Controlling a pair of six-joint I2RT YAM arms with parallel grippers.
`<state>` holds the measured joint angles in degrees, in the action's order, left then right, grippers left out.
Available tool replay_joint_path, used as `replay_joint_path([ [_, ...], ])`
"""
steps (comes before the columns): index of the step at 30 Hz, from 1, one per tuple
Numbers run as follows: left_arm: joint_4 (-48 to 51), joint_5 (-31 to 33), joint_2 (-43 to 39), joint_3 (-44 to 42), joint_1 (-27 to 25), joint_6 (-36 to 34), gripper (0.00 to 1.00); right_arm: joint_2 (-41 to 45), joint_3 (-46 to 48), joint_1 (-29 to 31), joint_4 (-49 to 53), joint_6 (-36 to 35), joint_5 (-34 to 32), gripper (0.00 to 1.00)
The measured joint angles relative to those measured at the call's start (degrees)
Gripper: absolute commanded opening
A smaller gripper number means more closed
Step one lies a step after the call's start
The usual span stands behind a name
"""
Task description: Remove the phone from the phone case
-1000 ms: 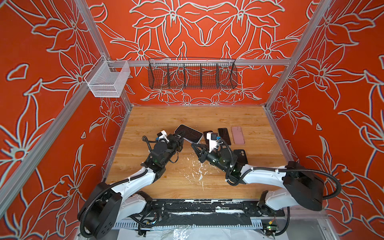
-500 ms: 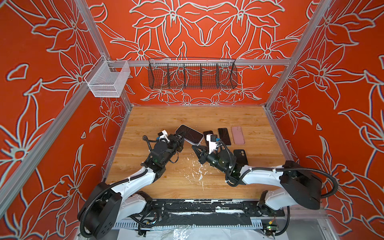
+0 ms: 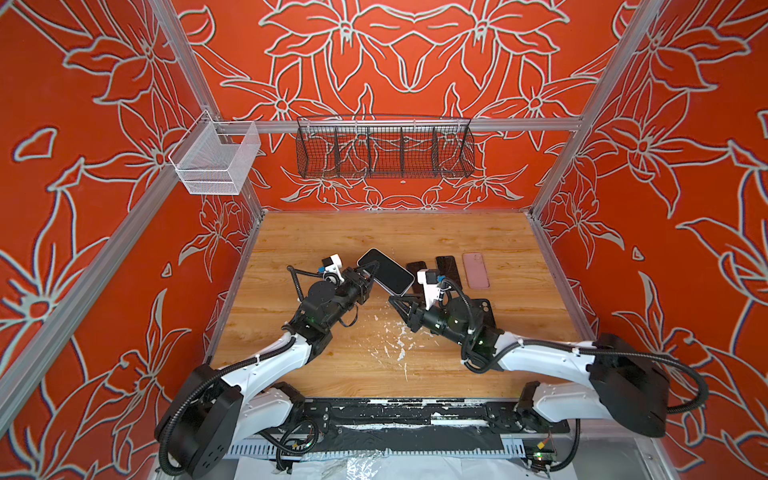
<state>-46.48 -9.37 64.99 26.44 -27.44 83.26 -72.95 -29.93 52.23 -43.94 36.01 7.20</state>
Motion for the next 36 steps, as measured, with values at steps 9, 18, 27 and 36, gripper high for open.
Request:
replay_joint_path([
  [9,0.37,-7.08,0.28,5.99,4.55,-3.78,0.00,10.40,0.20,-6.03,18.58,-4.02,1.99,0.45],
  [18,13.16,-21.66,0.28,15.54,13.49,-13.70,0.00,12.24,-5.38,-11.17,35.56,-10.62,9.79,0.65],
  [27,43.65,-38.27,3.37,33.29,17.03,-40.74,0.00,5.70,-17.92,-13.55,48.61,-18.82,16.20,0.96],
  [36,65.00,-43.67,11.28,38.75,19.89,-64.39,0.00,1.49,-26.91,-13.99,59.34,-27.32,23.50,0.91],
])
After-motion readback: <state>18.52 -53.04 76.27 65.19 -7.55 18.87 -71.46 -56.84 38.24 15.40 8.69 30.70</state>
